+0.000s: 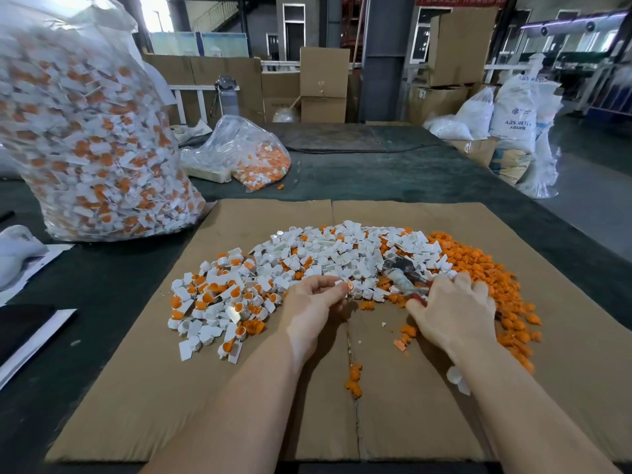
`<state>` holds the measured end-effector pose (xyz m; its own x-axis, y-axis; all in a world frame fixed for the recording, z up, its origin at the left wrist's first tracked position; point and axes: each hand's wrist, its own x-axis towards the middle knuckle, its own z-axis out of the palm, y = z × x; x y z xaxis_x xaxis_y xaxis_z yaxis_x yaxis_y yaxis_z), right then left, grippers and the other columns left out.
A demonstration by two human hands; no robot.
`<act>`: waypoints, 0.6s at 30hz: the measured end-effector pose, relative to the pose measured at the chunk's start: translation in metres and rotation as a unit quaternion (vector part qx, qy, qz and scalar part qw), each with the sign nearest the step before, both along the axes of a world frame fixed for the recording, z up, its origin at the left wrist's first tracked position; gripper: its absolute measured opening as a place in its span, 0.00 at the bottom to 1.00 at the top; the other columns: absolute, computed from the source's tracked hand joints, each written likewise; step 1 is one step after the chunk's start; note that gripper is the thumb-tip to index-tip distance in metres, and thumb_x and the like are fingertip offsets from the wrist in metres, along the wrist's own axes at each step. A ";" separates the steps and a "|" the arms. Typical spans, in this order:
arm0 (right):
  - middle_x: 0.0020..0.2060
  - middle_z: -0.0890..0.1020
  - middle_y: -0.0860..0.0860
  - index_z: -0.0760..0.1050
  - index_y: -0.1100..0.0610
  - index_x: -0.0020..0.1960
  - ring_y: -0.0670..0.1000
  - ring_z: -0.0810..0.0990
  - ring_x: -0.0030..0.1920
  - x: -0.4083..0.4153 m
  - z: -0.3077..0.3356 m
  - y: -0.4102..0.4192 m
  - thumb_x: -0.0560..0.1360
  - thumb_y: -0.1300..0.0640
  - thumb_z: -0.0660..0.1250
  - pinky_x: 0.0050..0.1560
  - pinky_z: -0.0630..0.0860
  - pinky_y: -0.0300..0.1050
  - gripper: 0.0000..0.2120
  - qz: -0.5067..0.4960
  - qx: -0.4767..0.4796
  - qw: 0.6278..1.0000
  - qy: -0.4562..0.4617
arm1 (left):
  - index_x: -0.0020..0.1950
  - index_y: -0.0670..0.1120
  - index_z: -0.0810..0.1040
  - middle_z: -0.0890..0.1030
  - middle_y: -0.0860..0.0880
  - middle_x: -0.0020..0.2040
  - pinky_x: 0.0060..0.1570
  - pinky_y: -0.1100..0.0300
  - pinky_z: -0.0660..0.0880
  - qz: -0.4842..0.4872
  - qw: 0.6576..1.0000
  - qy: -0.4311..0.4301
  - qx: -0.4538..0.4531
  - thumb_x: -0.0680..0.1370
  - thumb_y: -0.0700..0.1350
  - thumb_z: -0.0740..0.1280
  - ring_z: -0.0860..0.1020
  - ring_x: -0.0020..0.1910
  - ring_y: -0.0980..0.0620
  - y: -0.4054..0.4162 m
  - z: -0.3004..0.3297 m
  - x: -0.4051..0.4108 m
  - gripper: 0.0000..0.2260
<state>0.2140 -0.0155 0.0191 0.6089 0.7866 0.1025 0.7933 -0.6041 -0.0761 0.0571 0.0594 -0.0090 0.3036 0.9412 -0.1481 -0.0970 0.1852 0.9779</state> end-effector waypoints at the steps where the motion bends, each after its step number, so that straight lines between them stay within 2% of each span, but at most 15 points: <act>1: 0.58 0.72 0.57 0.69 0.58 0.59 0.58 0.70 0.58 -0.003 0.003 -0.001 0.76 0.42 0.57 0.58 0.68 0.51 0.21 0.012 0.015 1.000 -0.004 | 0.49 0.41 0.79 0.80 0.48 0.34 0.34 0.68 0.76 0.002 1.000 -0.010 -0.010 0.75 0.37 0.69 0.77 0.30 0.58 0.000 0.001 0.000 0.04; 3: 0.51 0.74 0.55 0.68 0.58 0.54 0.56 0.73 0.52 -0.009 0.011 -0.003 0.77 0.42 0.56 0.48 0.71 0.48 0.18 0.050 0.049 0.997 0.038 | 0.50 0.39 0.79 0.79 0.47 0.36 0.35 0.67 0.76 0.005 0.999 -0.028 -0.028 0.75 0.36 0.68 0.76 0.31 0.56 0.001 0.002 0.000 0.04; 6: 0.37 0.71 0.51 0.66 0.56 0.42 0.50 0.71 0.37 -0.018 0.022 -0.005 0.78 0.45 0.55 0.33 0.62 0.44 0.14 0.114 0.057 0.975 0.180 | 0.50 0.38 0.78 0.79 0.45 0.37 0.37 0.65 0.76 0.011 0.998 -0.047 -0.045 0.75 0.35 0.68 0.76 0.33 0.54 0.002 0.002 0.000 0.04; 8: 0.32 0.69 0.52 0.64 0.57 0.36 0.51 0.67 0.31 -0.023 0.028 -0.008 0.78 0.47 0.56 0.32 0.59 0.43 0.17 0.151 0.035 0.948 0.279 | 0.50 0.38 0.78 0.79 0.45 0.38 0.39 0.64 0.76 0.021 0.997 -0.056 -0.052 0.75 0.35 0.68 0.76 0.33 0.54 0.002 0.003 0.001 0.04; 11: 0.32 0.67 0.57 0.66 0.58 0.37 0.53 0.65 0.32 -0.029 0.030 -0.013 0.77 0.52 0.57 0.36 0.61 0.46 0.13 0.168 0.006 0.910 0.379 | 0.51 0.37 0.78 0.79 0.44 0.39 0.38 0.64 0.76 0.036 0.996 -0.063 -0.060 0.75 0.35 0.68 0.76 0.33 0.54 0.002 0.004 0.003 0.06; 15: 0.32 0.78 0.57 0.73 0.61 0.42 0.53 0.77 0.32 -0.032 0.029 -0.015 0.77 0.53 0.56 0.37 0.71 0.45 0.13 0.153 -0.020 0.885 0.440 | 0.50 0.37 0.78 0.79 0.44 0.39 0.34 0.67 0.77 0.051 0.995 -0.058 -0.060 0.75 0.35 0.68 0.76 0.32 0.55 0.001 0.004 0.003 0.05; 18: 0.32 0.80 0.56 0.73 0.60 0.42 0.52 0.80 0.33 -0.031 0.029 -0.015 0.77 0.53 0.56 0.36 0.74 0.43 0.12 0.145 -0.029 0.871 0.469 | 0.49 0.38 0.77 0.79 0.44 0.36 0.31 0.67 0.76 0.058 0.994 -0.063 -0.075 0.76 0.34 0.67 0.76 0.30 0.55 0.001 0.005 0.004 0.03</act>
